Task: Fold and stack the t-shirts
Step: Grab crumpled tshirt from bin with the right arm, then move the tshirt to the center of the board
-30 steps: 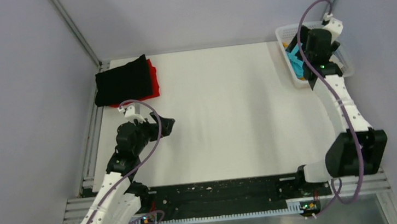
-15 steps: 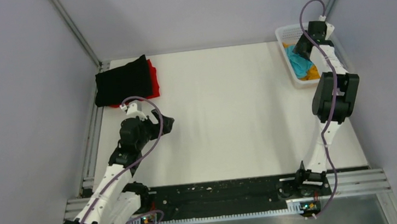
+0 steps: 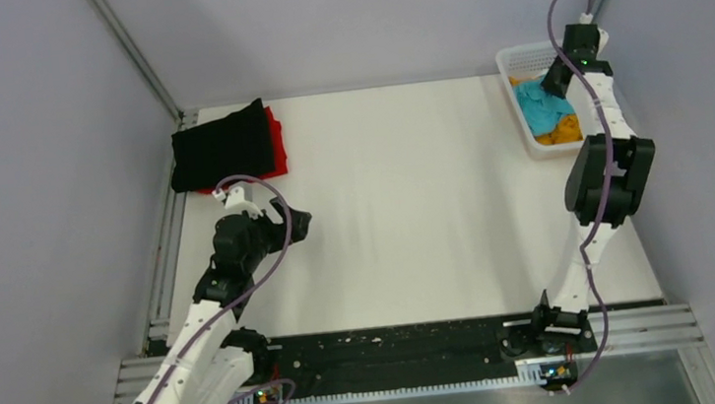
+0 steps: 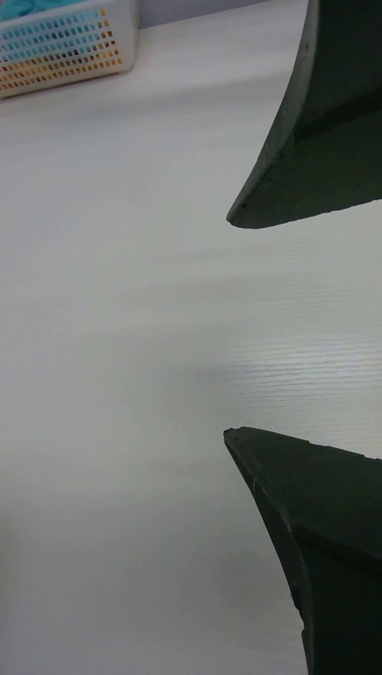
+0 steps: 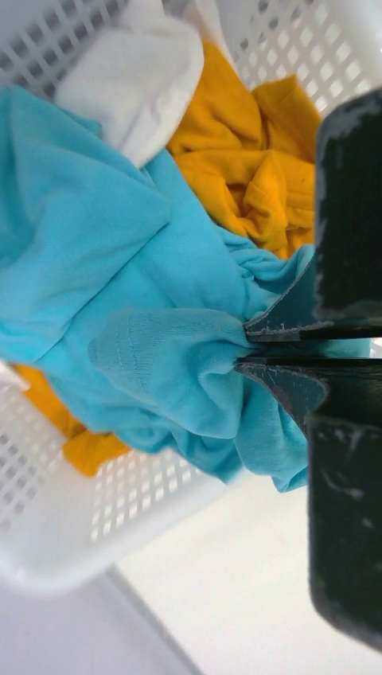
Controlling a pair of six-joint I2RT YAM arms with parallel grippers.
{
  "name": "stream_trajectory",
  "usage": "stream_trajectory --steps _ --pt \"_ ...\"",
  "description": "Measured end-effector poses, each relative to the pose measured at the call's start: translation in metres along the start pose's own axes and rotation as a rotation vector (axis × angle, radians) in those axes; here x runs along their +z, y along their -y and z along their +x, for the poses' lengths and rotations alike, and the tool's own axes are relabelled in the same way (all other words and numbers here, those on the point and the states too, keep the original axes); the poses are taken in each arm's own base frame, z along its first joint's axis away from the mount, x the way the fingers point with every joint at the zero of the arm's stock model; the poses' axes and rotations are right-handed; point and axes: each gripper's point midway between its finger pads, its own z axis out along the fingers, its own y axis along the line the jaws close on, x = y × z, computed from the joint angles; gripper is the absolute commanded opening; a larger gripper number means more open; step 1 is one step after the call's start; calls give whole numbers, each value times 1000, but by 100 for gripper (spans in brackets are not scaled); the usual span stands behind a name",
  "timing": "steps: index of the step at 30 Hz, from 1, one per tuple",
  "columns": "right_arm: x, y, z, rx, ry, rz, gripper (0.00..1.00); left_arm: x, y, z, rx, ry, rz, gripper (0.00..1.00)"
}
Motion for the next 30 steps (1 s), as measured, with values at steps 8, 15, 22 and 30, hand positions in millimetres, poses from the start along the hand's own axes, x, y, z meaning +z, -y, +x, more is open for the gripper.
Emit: stream_trajectory --steps 8,15,22,30 --pt "-170 -54 -103 -8 303 -283 0 -2 2 -2 1 6 10 99" --pt "-398 -173 -106 -164 534 -866 0 -10 5 -7 -2 32 17 99" --pt "-502 -226 -40 -272 401 -1372 0 -21 4 -21 -26 104 -4 99" --pt "-547 -255 24 -320 191 -1647 0 -33 -15 -25 -78 155 -112 99"
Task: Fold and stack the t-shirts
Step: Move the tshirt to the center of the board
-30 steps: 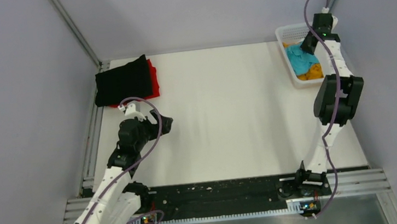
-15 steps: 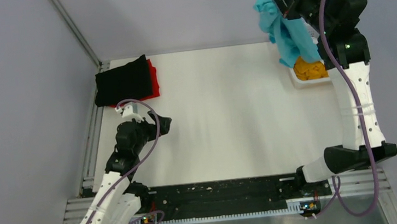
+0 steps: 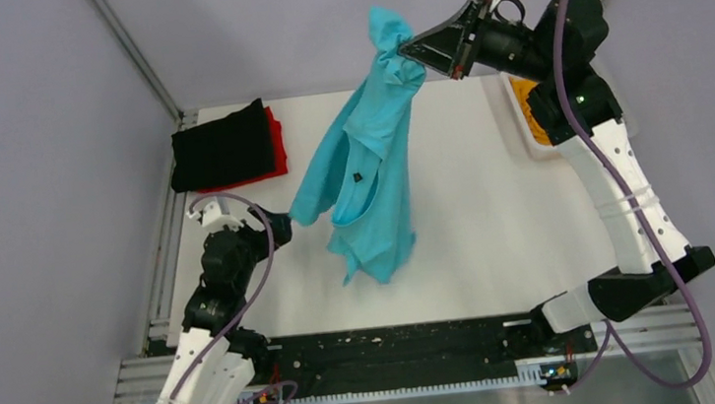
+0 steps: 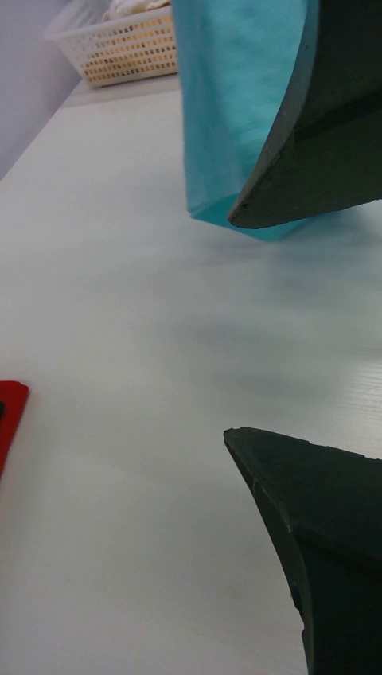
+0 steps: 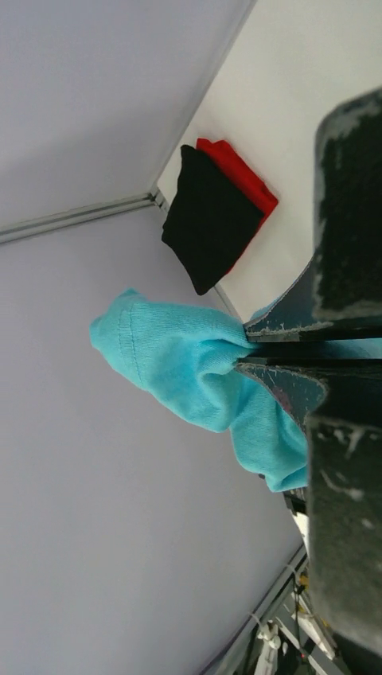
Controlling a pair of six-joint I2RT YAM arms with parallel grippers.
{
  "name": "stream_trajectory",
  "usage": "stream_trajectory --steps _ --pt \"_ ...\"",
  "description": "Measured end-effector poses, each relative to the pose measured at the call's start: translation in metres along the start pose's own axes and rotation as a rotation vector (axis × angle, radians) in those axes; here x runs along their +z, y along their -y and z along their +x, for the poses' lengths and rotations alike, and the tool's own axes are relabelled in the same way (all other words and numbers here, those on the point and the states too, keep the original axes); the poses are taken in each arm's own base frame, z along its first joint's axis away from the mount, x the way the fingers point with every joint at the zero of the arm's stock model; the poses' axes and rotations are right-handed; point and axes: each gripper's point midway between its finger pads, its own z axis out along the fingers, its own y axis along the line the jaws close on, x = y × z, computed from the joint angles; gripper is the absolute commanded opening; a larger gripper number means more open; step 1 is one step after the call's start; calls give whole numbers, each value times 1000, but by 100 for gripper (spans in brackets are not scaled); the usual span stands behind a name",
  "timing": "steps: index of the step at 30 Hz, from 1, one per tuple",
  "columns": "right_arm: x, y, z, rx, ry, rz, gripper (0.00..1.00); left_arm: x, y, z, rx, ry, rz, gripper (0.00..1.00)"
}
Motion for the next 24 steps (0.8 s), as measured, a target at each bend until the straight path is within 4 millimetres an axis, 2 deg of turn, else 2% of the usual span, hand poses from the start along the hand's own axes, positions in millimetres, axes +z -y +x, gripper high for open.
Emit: stream_trajectory --steps 4,6,8,12,14,16,18,20,22,24 --pt "2 3 15 30 3 -35 0 -6 -11 -6 -28 42 -58 99" --pt "1 14 33 59 -14 -15 0 -8 -14 -11 -40 66 -76 99" --pt "-3 34 57 100 -35 53 0 -10 -15 -14 -46 84 -84 99" --pt "-27 92 116 150 -53 298 0 -9 -21 -14 -51 87 -115 99" --pt "-52 127 153 181 -73 434 0 -6 -24 -10 -51 74 -131 99" --pt "-85 169 195 231 -106 595 2 -1 -26 -5 -49 49 -146 99" --pt "-126 212 244 300 -156 771 12 5 -28 4 -44 8 -152 99" --pt "-165 246 290 368 -215 932 30 12 -27 15 -38 -45 -147 99" --pt "-198 268 330 421 -288 1069 55 20 -25 30 -31 -119 -131 99" --pt "-220 280 358 451 -365 1171 67 25 -23 47 -27 -202 -118 98"
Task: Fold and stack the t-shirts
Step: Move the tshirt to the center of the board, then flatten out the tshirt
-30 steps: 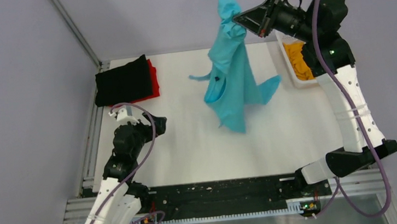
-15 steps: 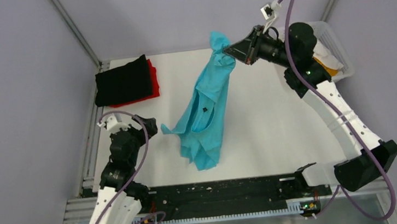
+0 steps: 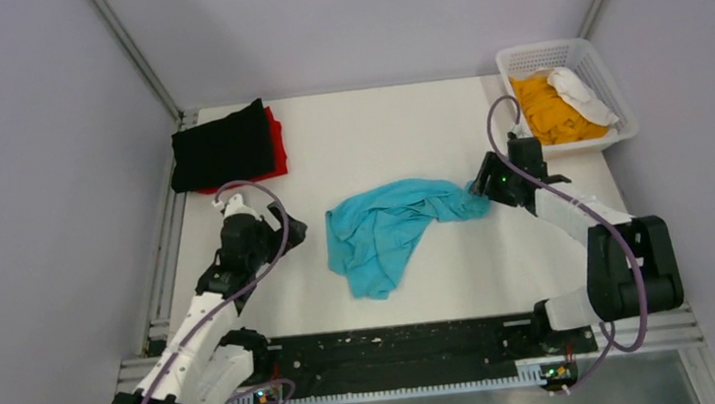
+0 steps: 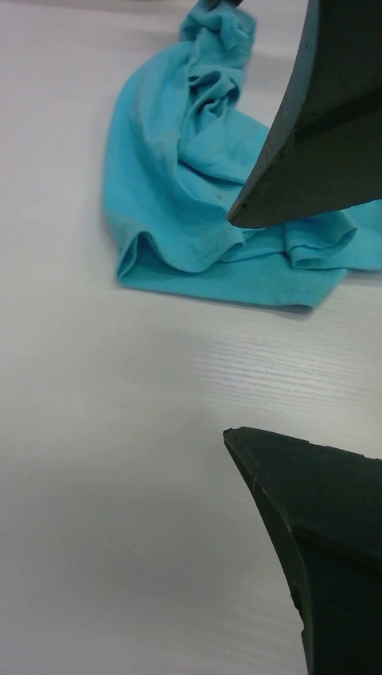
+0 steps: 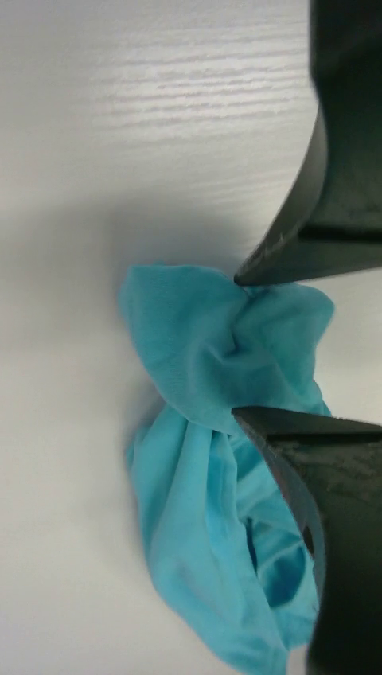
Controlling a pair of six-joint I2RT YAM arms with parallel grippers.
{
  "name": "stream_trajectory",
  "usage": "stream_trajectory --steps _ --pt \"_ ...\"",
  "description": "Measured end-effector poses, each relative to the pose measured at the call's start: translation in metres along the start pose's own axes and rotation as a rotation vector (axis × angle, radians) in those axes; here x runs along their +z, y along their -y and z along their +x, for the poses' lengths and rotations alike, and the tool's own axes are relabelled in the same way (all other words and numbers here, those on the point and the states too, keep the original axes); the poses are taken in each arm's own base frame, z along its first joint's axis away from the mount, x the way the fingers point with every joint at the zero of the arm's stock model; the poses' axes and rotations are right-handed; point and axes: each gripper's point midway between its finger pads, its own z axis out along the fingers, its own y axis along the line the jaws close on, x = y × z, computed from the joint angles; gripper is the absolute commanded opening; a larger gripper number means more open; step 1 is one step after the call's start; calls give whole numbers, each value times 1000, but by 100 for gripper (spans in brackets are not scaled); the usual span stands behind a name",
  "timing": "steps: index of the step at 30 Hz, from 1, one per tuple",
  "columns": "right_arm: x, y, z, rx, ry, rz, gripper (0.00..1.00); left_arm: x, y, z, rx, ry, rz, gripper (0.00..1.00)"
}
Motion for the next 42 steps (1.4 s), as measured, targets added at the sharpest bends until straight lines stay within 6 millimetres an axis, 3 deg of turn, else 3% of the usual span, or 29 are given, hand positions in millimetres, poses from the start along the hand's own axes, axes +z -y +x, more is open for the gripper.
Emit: stream_trajectory --steps 2,4,8,12,17,21,28,36,39,42 --pt "7 15 6 0 -22 70 79 6 9 14 4 -87 42 98" --pt "6 25 4 -5 -24 134 98 9 20 23 2 -144 98 98" --pt "-8 33 -21 -6 73 218 99 16 44 45 8 -248 202 97" --pt "-44 32 -48 5 232 240 99 19 65 69 48 -340 250 91" --pt "-80 29 -48 10 350 191 99 30 81 79 80 -387 261 73" --pt "-87 26 -40 7 361 149 99 45 83 83 98 -404 222 67" --pt "-95 19 -43 5 385 106 99 66 75 95 119 -442 152 59" --pt "-95 18 -43 4 384 104 99 76 76 112 128 -512 148 30" --pt "-95 18 -43 4 384 104 99 78 77 112 127 -513 149 0" --pt "-95 18 -43 2 384 105 99 79 79 110 131 -508 153 0"
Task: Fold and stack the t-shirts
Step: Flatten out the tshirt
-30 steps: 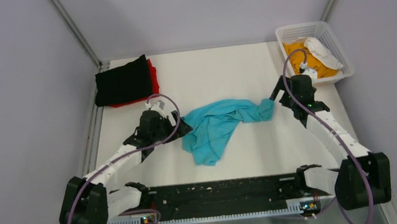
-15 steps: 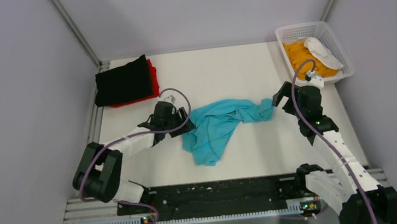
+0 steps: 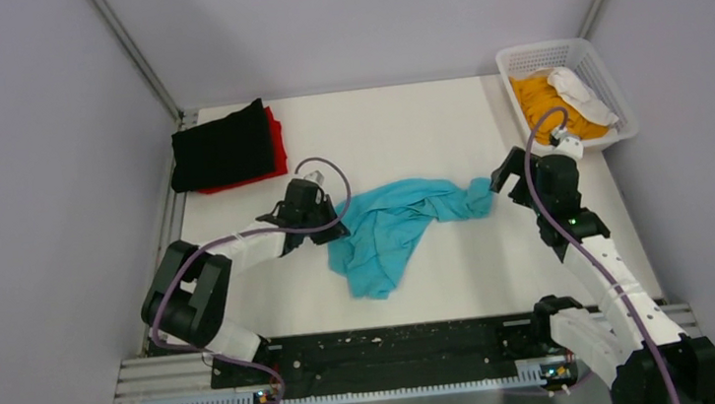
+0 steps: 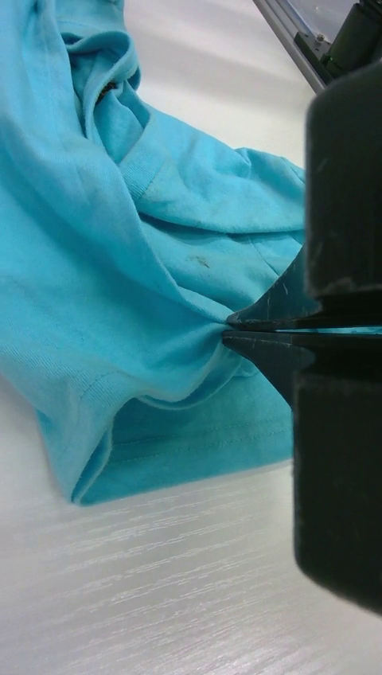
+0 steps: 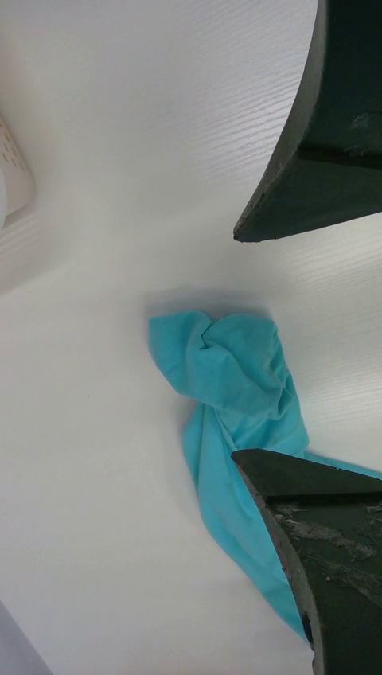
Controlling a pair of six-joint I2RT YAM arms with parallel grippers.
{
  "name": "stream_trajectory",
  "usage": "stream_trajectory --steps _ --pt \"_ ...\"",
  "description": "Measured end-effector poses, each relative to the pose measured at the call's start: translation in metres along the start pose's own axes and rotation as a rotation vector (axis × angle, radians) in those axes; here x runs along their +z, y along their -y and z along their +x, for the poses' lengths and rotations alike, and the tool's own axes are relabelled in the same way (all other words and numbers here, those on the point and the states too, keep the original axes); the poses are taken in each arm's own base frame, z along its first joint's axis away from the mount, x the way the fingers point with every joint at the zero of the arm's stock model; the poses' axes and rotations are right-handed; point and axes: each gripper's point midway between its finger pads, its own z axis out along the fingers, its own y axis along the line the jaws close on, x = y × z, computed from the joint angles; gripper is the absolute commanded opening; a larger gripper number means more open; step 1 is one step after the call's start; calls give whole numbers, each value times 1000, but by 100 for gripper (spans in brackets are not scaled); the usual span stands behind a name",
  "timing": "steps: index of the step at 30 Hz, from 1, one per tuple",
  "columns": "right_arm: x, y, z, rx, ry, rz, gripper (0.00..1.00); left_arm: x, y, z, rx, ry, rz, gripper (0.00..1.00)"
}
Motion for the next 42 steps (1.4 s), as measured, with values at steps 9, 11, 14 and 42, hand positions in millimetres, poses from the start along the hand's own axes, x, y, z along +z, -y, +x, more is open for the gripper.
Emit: stream_trajectory --steps 9,11,14,42 --pt "-1 -4 3 -20 -15 -25 96 -17 9 -21 16 98 3 0" --pt "-1 -8 6 -32 -31 -55 96 -36 17 -39 29 190 15 0" --pt "-1 -20 18 -67 -69 -94 96 -69 29 -69 46 345 26 0" --pt "82 -93 78 -270 -224 -61 55 -117 -17 -90 39 565 -213 0"
